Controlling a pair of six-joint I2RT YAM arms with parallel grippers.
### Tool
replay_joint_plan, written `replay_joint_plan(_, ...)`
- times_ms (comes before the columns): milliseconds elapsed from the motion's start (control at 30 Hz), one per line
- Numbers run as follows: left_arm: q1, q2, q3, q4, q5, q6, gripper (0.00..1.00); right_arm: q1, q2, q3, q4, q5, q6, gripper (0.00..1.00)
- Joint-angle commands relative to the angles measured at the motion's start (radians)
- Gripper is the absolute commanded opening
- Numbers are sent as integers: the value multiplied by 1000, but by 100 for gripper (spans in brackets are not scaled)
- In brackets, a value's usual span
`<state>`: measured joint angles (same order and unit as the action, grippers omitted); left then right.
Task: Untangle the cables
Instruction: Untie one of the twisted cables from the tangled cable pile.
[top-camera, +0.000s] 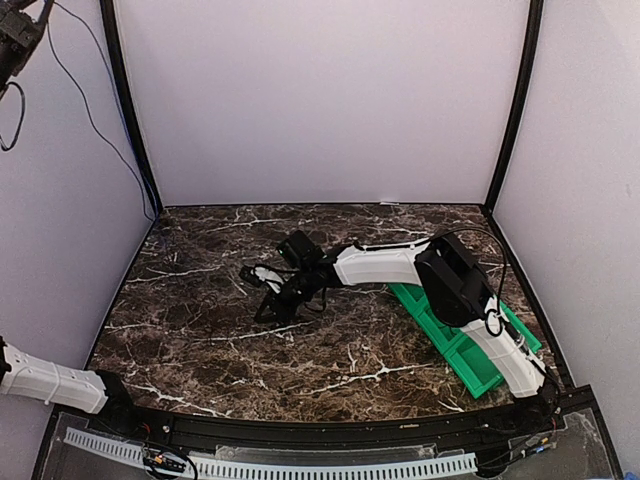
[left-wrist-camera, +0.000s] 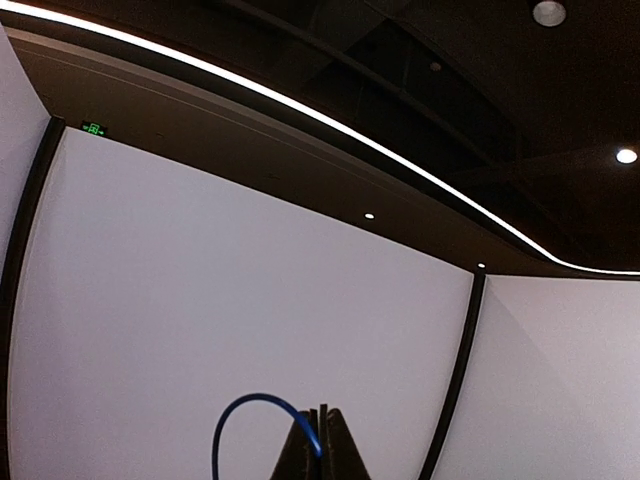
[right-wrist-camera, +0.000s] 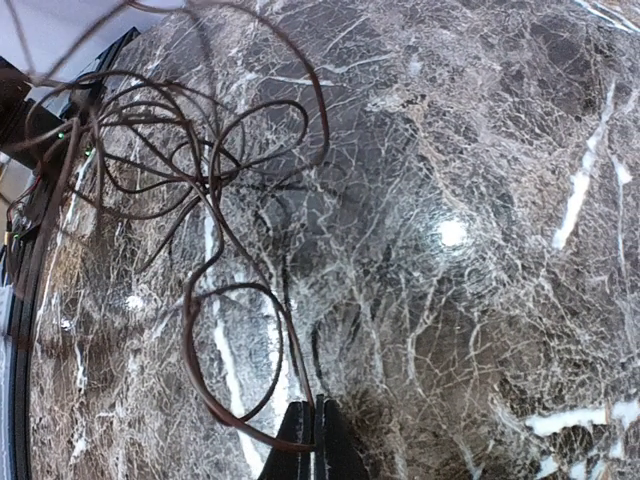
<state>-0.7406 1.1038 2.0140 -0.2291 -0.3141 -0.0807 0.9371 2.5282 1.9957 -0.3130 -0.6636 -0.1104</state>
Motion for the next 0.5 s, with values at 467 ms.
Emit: replay_joint_plan(467,-30,85,113,238,-73,50,0,-4,-84,-5,-31,67,-80,5)
